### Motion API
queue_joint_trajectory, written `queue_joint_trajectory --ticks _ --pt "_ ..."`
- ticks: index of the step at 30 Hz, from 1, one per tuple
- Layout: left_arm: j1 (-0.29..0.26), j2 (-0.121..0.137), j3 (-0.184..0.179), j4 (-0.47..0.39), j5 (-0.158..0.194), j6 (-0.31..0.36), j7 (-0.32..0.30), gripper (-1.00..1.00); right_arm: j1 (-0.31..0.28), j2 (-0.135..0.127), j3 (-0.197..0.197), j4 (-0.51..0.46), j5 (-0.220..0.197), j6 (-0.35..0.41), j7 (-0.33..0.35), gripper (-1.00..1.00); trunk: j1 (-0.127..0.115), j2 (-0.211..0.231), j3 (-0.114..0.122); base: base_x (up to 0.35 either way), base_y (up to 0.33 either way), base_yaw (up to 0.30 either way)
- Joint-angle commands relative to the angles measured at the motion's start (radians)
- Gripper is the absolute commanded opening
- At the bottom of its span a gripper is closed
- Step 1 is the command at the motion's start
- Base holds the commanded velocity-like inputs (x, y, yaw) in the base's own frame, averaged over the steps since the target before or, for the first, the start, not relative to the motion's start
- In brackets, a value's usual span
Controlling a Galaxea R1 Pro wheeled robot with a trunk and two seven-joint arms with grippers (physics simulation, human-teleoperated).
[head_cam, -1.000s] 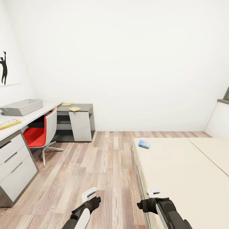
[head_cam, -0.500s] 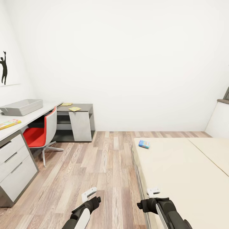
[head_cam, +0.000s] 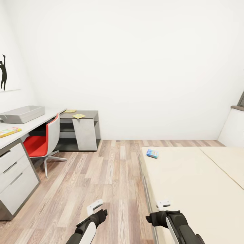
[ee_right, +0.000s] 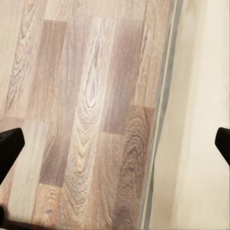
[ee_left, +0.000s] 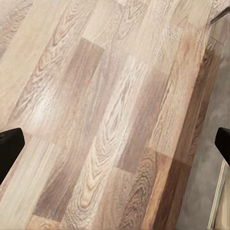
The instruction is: Put all the toys in the child's room - the three board games (two on the bed and one on the table), the two jigsaw puzzles on the table, and the tennis ball on the table - inside the toy box on the table in the child's room.
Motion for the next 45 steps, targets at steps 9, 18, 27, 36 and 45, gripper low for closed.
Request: queue_joint_trajectory --ticks 9,18,27,36,45 --pt "0.000 0.000 -0.002 -0.002 0.008 0.002 0.008 1.00 0.000 0.000 0.000 -0.001 0.011 0.004 0.007 1.00 0.000 -0.001 -0.001 0.000 -0.217 0.000" --pt "0.000 0.000 -0.002 -0.002 0.008 0.002 0.008 1.00 0.000 0.000 0.001 -0.001 0.011 0.004 0.007 1.00 0.000 -0.001 -0.001 0.000 -0.259 0.000" --pt "0.000 0.000 -0.002 -0.002 0.008 0.002 0.009 1.00 0.000 0.000 0.000 -0.001 0.011 0.004 0.007 1.00 0.000 -0.001 -0.001 0.000 -0.271 0.000" --pt "0.000 0.000 -0.002 -0.002 0.008 0.002 0.008 1.00 0.000 0.000 0.000 -0.001 0.011 0.004 0.007 1.00 0.000 -0.001 -0.001 0.000 -0.274 0.000" --pt "0.000 0.000 -0.002 -0.002 0.008 0.002 0.008 1.00 0.000 0.000 0.000 -0.001 0.011 0.004 0.007 1.00 0.000 -0.001 -0.001 0.000 -0.275 0.000"
